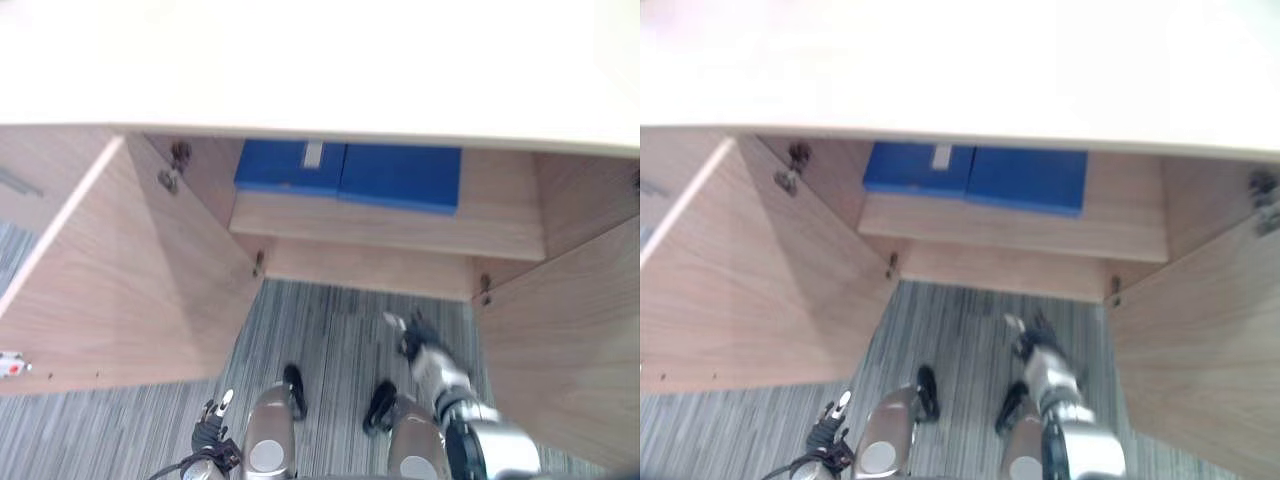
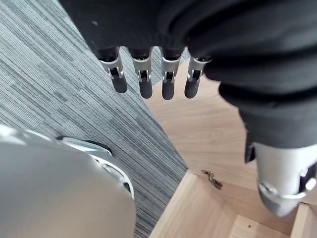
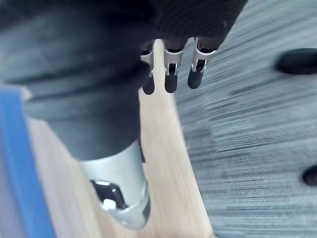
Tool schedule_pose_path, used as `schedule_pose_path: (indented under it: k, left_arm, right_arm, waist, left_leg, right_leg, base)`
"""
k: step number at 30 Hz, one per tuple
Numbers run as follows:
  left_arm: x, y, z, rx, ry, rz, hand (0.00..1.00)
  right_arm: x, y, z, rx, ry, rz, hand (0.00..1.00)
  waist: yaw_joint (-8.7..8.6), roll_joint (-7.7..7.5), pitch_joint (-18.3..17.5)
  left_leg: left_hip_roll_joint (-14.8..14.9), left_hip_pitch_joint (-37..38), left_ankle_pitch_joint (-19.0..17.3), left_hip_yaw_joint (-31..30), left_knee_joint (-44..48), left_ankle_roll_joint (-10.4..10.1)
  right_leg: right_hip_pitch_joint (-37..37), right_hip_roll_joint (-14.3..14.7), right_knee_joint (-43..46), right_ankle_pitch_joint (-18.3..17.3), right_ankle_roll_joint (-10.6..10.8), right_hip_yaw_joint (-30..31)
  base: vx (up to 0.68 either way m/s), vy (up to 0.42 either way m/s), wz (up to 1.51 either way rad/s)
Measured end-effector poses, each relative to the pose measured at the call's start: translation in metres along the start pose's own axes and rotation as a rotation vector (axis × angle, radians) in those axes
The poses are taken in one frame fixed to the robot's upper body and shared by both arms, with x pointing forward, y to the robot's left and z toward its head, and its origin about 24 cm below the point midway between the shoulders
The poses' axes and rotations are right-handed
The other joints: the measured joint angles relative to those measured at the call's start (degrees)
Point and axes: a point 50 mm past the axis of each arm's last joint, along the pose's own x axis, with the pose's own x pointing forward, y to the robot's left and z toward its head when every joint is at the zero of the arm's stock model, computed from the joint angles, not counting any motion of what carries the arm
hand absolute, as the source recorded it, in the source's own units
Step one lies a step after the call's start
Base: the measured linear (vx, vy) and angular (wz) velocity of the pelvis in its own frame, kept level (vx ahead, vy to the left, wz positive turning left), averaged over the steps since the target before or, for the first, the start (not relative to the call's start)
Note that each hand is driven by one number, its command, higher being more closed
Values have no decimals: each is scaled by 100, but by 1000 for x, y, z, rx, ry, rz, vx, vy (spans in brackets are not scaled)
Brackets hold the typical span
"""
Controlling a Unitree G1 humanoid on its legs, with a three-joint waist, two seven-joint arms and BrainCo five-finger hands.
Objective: Walk over to the cabinet, pick up the folder, carry it to the office cabinet, place the folder inside the office cabinet, then close the office cabinet door
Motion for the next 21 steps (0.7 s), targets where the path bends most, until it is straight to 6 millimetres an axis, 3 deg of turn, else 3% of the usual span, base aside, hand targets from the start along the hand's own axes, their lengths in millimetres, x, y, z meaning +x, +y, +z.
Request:
schedule_pose_path:
  k: [1,4,7,9,10,13,16,18,21]
  left_arm:
    - [0,3,-5,0,21,21,0]
    - [0,6,-14,31,68,51,0]
    - [-2,10,-19,52,89,68,0]
    - [-5,13,-24,49,102,81,0]
    - [-6,15,-27,42,113,91,0]
    - [-5,17,-30,122,149,86,0]
    - [0,9,-23,150,134,68,0]
    - [1,6,-22,123,131,75,0]
    - [-1,10,-26,118,142,92,0]
  right_arm:
    - [-7,-40,-31,158,81,-117,0]
    - [-22,-101,-56,511,86,-311,0]
    - [-44,-137,-89,609,136,-448,0]
    - [-54,-146,-103,629,172,-485,0]
    - [-58,-149,-110,642,186,-503,0]
    - [-62,-152,-115,642,204,-516,0]
    - [-60,-157,-108,647,176,-525,0]
    - [-53,-161,-88,640,114,-521,0]
    - [-47,-163,-71,696,49,-531,0]
  waist:
    - [-33,-36,-132]
    - [-216,-198,-526]
    - [-314,-254,-832]
    - [-317,-272,-881]
    - [-326,-269,-935]
    - [-448,-299,-956]
    - [-468,-307,-1015]
    - [-470,-294,-1107]
    - [-428,-275,-1297]
  left_leg:
    - [51,218,-137,88,54,-11]
    - [146,687,-323,554,-19,20]
    - [193,1166,-341,1133,-323,20]
    - [209,1541,-340,1642,-520,20]
    - [199,1804,-332,2061,-694,6]
    - [299,2285,-440,2606,-726,-105]
    - [367,2449,-545,2855,-787,-175]
    - [248,2594,-547,2892,-1150,-216]
    - [124,2726,-418,2911,-1593,-263]
  right_leg:
    - [200,79,-117,26,46,100]
    - [415,240,-428,229,119,506]
    - [575,391,-917,551,145,854]
    - [580,308,-1002,646,126,702]
    - [623,-44,-960,594,47,34]
    - [929,-427,-972,717,-123,-1086]
    - [948,-397,-1035,705,-146,-1230]
    - [953,-243,-1260,720,-208,-1332]
    - [963,181,-1916,1213,-282,-1138]
  base:
    - [125,116,-49]
    - [97,132,-78]
    - [92,131,-92]
    - [48,127,-126]
    - [16,124,-147]
    - [-18,15,-122]
    - [-4,-35,-65]
    - [22,-14,-89]
    - [33,12,-111]
